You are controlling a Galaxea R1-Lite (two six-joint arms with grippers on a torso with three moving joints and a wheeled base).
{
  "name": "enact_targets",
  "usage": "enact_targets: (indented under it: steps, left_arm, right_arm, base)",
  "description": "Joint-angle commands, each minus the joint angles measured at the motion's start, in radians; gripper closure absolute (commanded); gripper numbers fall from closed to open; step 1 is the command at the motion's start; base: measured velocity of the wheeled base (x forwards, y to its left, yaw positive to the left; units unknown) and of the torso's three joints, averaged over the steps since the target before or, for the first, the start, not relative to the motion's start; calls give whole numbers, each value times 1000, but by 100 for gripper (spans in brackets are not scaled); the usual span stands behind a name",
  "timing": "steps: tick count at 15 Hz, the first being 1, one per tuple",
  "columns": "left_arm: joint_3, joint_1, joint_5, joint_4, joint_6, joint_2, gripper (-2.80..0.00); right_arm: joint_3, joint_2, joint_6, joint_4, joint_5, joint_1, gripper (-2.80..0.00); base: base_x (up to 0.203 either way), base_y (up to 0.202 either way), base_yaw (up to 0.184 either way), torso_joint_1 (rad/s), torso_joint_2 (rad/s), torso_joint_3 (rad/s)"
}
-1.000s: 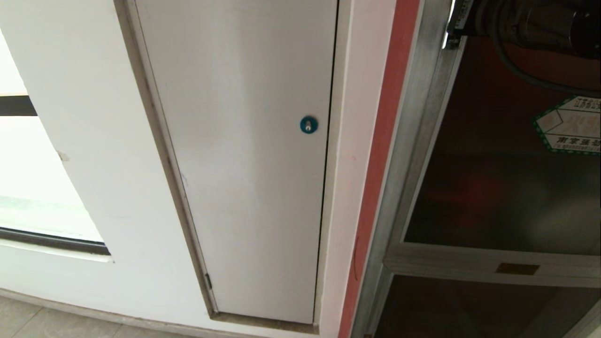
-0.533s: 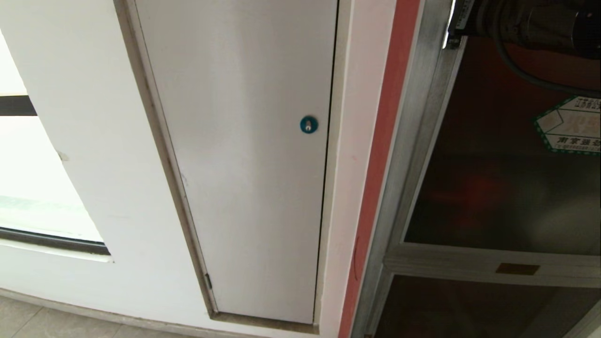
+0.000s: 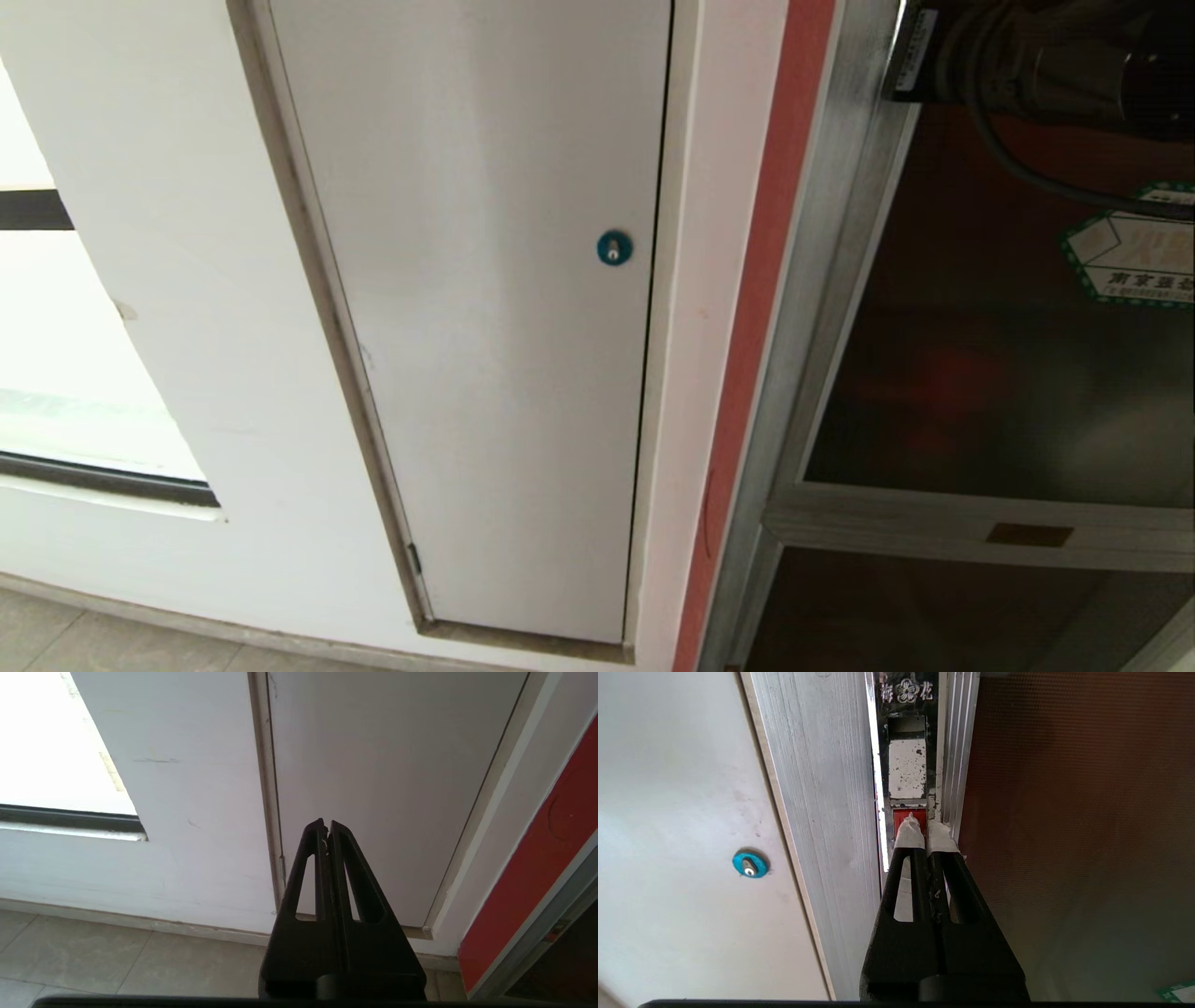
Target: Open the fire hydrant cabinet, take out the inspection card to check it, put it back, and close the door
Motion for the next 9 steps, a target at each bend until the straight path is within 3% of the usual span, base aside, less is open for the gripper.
enact_targets:
  steps: [1,9]
  left_arm:
    - [2,0,0,0,0,1,0]
    - [2,0,0,0,0,1,0]
  right_arm:
    - [5,-1,0,-2,-3,0,0]
    - [4,-6,-1,-1,-4,2,0]
  base:
    - [0,0,0,0,0,0]
    - [0,0,0,0,0,0]
